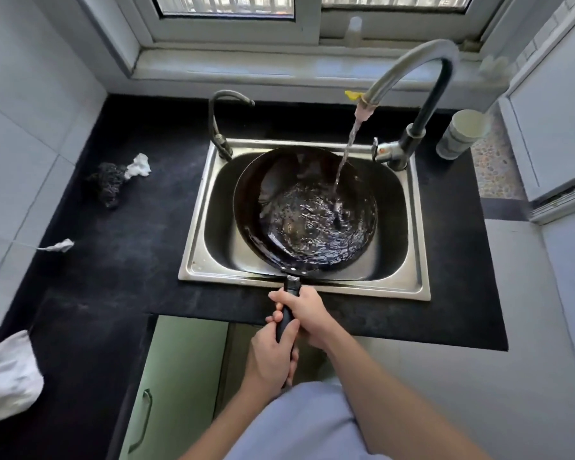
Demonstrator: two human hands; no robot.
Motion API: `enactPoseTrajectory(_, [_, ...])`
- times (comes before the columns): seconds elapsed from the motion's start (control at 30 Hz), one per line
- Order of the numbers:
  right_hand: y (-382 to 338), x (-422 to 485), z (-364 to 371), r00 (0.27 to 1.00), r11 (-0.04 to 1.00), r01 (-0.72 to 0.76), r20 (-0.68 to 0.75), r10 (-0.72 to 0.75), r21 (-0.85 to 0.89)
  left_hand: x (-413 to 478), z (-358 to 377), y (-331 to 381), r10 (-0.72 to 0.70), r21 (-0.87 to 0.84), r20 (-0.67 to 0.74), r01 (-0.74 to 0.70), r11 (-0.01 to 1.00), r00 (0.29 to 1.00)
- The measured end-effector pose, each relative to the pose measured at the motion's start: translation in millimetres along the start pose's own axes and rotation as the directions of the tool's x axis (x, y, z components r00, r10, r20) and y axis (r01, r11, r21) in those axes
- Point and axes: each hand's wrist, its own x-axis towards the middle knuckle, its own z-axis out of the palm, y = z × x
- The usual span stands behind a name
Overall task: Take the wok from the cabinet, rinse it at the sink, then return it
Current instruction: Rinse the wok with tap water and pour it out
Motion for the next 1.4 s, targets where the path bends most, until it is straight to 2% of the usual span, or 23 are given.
enactPoseTrajectory(0.17, [6, 0, 16, 0.999, 1.0, -0.012, 0.045, 0.012, 0.014, -7, -12, -5, 0.009, 0.026, -0.041, -0.008, 1.0, 0.999])
enactPoseTrajectory(0.5, [10, -1, -4, 1.0, 0.996, 0.017, 0.005, -0.017, 0.092, -2, 1, -8, -0.005, 0.023, 0.043, 0.004, 1.0, 0.999])
enactPoseTrajectory(0.83, [-3, 5, 12, 0.994, 1.0, -0.016, 0.11, 0.014, 0.017, -5, -7, 1, 0.007, 0.053, -0.058, -0.004, 0.999, 0.998])
enactPoseTrajectory(1.0, [-3, 5, 13, 0.993, 1.0, -0.021, 0.118, 0.02, 0.005, -4, -7, -1, 0.007, 0.071, -0.075, -0.002, 0.997, 0.997])
enactPoseTrajectory(1.13, [-4, 7, 7, 0.995, 0.998, -0.048, 0.092, 0.045, 0.036, -2, 0, 1, -0.025, 0.01, -0.055, 0.025, 1.0, 0.998])
enactPoseTrajectory(1.3, [-11, 9, 12, 0.991, 1.0, -0.019, 0.13, 0.015, 0.024, 4, -1, 6, -0.065, -0.044, -0.051, 0.063, 0.997, 0.997])
enactPoseTrajectory(1.4, [-16, 11, 15, 0.987, 0.999, 0.002, 0.162, -0.009, 0.041, 6, 2, 15, -0.162, -0.296, 0.042, 0.167, 0.94, 0.986])
